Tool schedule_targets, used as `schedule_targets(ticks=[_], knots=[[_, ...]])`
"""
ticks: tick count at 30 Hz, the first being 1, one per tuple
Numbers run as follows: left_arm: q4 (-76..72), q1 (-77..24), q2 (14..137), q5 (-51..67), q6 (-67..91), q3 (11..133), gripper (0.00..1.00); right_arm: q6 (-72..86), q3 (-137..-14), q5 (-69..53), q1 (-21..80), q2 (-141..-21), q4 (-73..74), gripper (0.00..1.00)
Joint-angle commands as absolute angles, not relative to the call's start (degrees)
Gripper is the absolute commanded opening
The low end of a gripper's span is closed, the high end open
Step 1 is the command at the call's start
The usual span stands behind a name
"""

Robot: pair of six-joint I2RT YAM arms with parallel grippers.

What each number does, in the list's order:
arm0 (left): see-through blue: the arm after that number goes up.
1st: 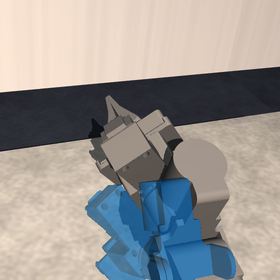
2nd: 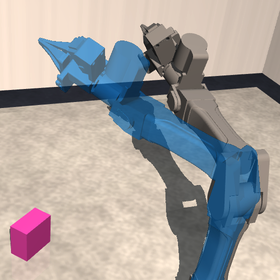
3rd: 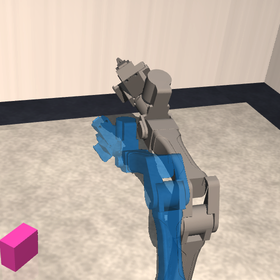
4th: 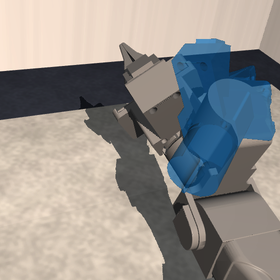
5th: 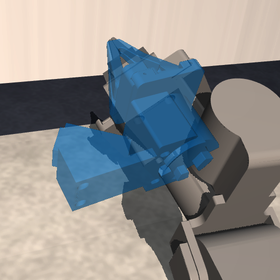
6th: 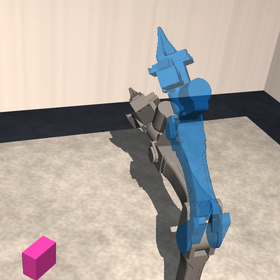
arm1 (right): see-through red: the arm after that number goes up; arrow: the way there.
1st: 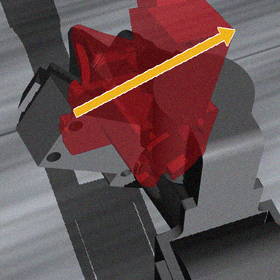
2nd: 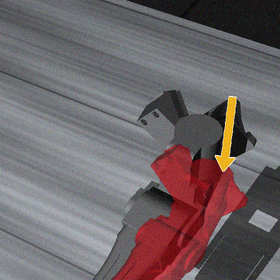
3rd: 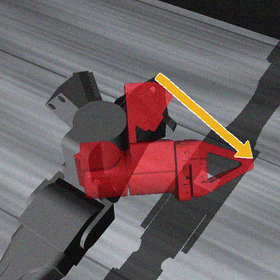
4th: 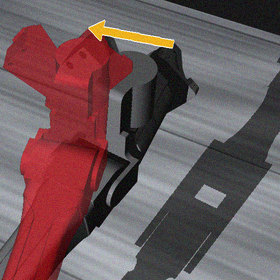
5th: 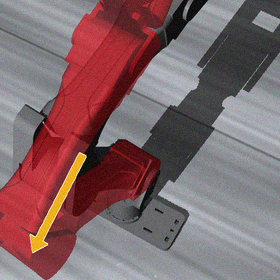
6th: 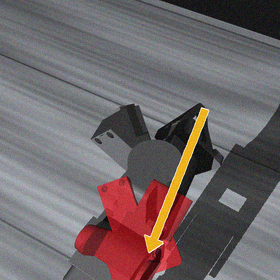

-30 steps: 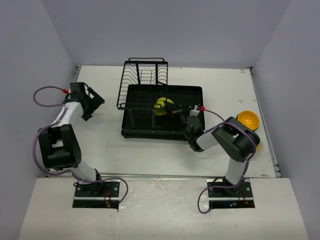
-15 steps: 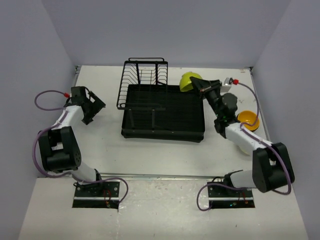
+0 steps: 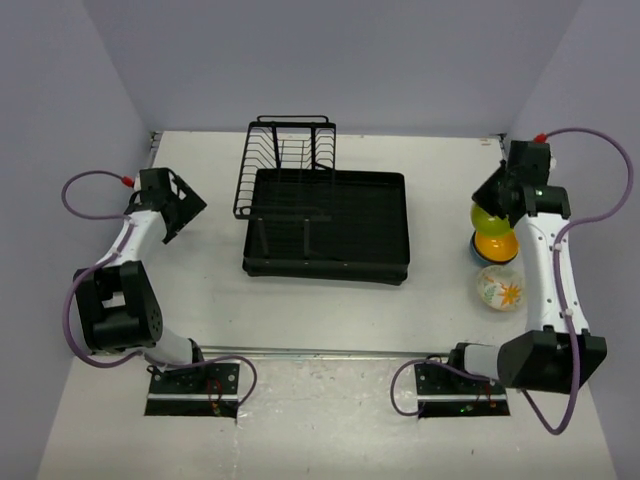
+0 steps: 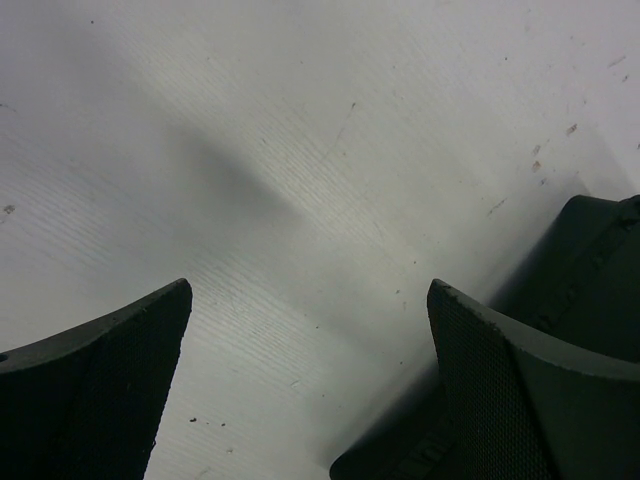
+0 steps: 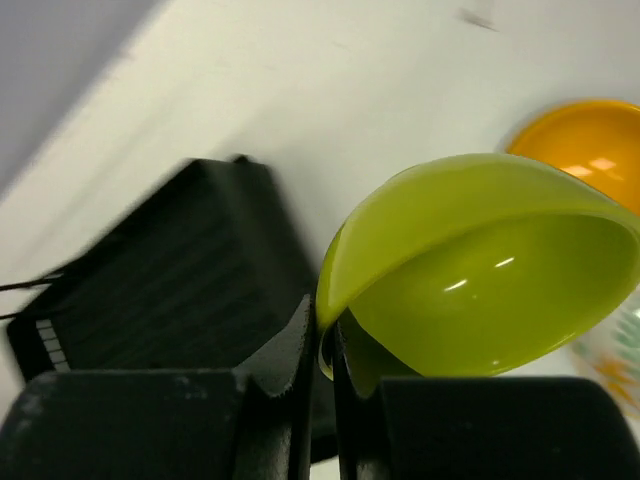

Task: Unload the bowls from the dish rack

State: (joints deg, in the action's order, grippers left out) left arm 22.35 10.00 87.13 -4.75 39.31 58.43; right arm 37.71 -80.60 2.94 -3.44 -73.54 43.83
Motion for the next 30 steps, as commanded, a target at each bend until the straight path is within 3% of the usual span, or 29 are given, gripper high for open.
schedule_targets(ticks=[1, 17, 30], knots=[[22.41, 9.14, 84.90, -8.08, 36.39, 61.78, 1.00, 28.31, -77.88, 8.35, -7.64, -74.18, 59.67, 0.00], [25.48, 7.82, 87.98, -10.11, 35.24, 66.79, 1.00, 23.64, -66.19, 5.98, -19.06, -78.48, 57.93, 0.00], [26.28, 7.82, 90.96, -10.90, 35.07, 69.08, 1.00, 23.64, -62.14, 6.33, -19.78, -86.57, 52.65, 0.00]])
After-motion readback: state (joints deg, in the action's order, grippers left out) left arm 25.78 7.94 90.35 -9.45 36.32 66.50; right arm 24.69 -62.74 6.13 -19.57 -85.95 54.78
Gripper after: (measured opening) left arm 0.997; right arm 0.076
